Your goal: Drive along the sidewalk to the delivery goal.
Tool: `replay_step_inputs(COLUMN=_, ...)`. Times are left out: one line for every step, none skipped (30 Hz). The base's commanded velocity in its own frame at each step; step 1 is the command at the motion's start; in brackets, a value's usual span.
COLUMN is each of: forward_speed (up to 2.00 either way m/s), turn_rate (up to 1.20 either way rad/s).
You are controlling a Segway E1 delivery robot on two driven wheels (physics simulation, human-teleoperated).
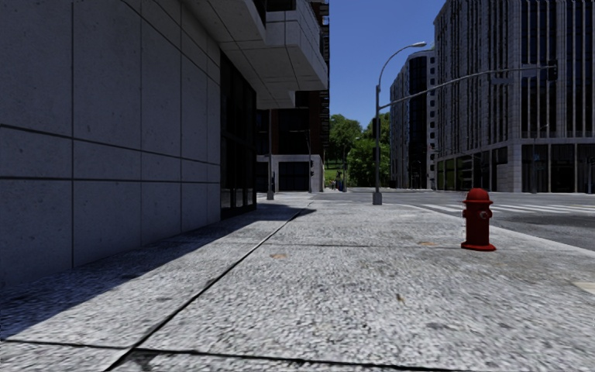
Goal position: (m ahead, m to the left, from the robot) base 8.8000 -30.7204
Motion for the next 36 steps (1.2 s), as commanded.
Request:
replay_step_inputs(forward_speed=2.0, turn_rate=0.0)
replay_step_inputs(forward_speed=2.0, turn_rate=-0.03)
replay_step_inputs(forward_speed=2.0, turn_rate=-0.05)
replay_step_inputs(forward_speed=2.0, turn_rate=-0.06)
replay_step_inputs(forward_speed=2.0, turn_rate=-0.06)
replay_step_inputs(forward_speed=2.0, turn_rate=-0.06)
replay_step_inputs(forward_speed=2.0, turn_rate=-0.06)
replay_step_inputs(forward_speed=2.0, turn_rate=-0.06)
replay_step_inputs(forward_speed=2.0, turn_rate=-0.06)
replay_step_inputs(forward_speed=2.0, turn_rate=-0.09)
replay_step_inputs(forward_speed=2.0, turn_rate=-0.13)
replay_step_inputs(forward_speed=2.0, turn_rate=-0.15)
replay_step_inputs(forward_speed=2.0, turn_rate=-0.15)
replay_step_inputs(forward_speed=2.0, turn_rate=-0.15)
replay_step_inputs(forward_speed=2.0, turn_rate=-0.15)
replay_step_inputs(forward_speed=2.0, turn_rate=-0.15)
replay_step_inputs(forward_speed=2.0, turn_rate=-0.15)
replay_step_inputs(forward_speed=2.0, turn_rate=-0.15)
replay_step_inputs(forward_speed=2.0, turn_rate=-0.15)
replay_step_inputs(forward_speed=2.0, turn_rate=-0.15)
replay_step_inputs(forward_speed=2.0, turn_rate=-0.15)
replay_step_inputs(forward_speed=2.0, turn_rate=-0.15)
replay_step_inputs(forward_speed=2.0, turn_rate=-0.15)
replay_step_inputs(forward_speed=2.0, turn_rate=-0.15)
replay_step_inputs(forward_speed=2.0, turn_rate=-0.15)
replay_step_inputs(forward_speed=2.0, turn_rate=-0.17)
replay_step_inputs(forward_speed=2.0, turn_rate=-0.2)
replay_step_inputs(forward_speed=2.0, turn_rate=-0.22)
replay_step_inputs(forward_speed=2.0, turn_rate=-0.22)
replay_step_inputs(forward_speed=2.0, turn_rate=-0.23)
replay_step_inputs(forward_speed=2.0, turn_rate=-0.23)
replay_step_inputs(forward_speed=2.0, turn_rate=-0.24)
replay_step_inputs(forward_speed=2.0, turn_rate=-0.24)
replay_step_inputs(forward_speed=2.0, turn_rate=-0.25)
replay_step_inputs(forward_speed=2.0, turn_rate=-0.25)
replay_step_inputs(forward_speed=2.0, turn_rate=-0.25)
